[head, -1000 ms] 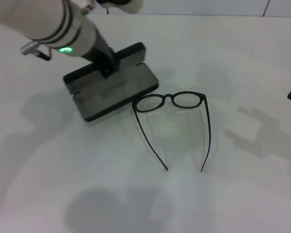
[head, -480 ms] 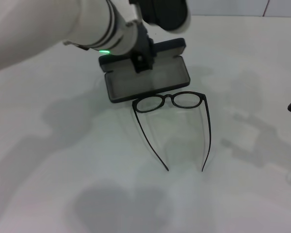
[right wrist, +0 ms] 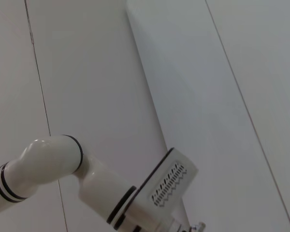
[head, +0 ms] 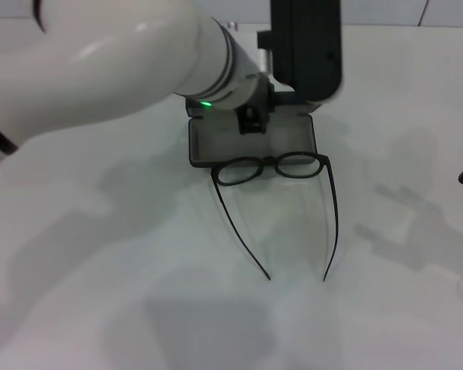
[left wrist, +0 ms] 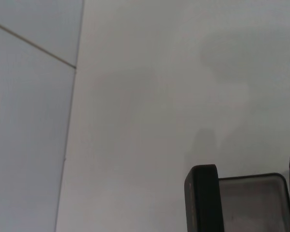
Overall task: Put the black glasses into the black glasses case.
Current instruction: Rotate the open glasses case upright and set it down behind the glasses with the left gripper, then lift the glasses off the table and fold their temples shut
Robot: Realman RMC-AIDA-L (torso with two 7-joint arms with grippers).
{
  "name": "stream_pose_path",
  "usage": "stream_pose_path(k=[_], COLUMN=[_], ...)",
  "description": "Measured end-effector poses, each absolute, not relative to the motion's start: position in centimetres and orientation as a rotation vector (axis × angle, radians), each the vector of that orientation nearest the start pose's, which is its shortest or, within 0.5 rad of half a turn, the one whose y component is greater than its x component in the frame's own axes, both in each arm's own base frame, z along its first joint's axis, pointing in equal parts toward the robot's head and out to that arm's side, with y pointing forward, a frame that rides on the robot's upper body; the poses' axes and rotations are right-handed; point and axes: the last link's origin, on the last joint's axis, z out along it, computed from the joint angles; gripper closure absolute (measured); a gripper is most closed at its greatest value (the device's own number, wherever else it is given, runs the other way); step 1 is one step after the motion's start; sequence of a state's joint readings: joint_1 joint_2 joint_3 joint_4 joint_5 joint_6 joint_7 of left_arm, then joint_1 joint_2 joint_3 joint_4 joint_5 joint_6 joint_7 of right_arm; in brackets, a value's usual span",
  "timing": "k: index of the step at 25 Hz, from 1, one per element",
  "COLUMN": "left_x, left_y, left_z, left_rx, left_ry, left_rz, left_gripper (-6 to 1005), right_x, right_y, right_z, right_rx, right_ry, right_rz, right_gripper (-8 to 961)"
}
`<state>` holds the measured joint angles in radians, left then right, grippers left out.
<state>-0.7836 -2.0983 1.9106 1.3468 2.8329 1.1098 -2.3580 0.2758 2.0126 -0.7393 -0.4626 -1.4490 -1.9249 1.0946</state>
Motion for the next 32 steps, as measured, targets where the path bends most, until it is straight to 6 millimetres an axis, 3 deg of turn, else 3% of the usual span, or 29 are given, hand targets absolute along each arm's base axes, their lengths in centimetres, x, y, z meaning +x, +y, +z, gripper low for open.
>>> stream_pose_path(k=[9, 24, 29, 32], left_x=[-6.8, -7.7, -7.6, -6.5], left_y=[36.9, 37.4, 37.2, 36.9], left_z=[-9.4, -9.8, -9.9, -9.5], left_rx=[-2.526, -2.524, -2.525, -2.517], left_ry=[0.461, 0.421, 0.426, 0.433], left_rz=[0.624, 0.654, 0.649, 0.601], left_gripper=[802, 800, 615, 610], right_x=[28.7, 28.7, 28.7, 28.8], right_y=[24.4, 24.4, 24.5, 24.4], right_z=[4.7, 4.7, 4.7, 4.8], right_rx=[-2.353, -2.352, -2.352, -2.351], right_ry=[0.420, 0.417, 0.417, 0.420], right_rz=[1.383, 1.383, 1.385, 1.379], right_gripper=[127, 128, 129, 129])
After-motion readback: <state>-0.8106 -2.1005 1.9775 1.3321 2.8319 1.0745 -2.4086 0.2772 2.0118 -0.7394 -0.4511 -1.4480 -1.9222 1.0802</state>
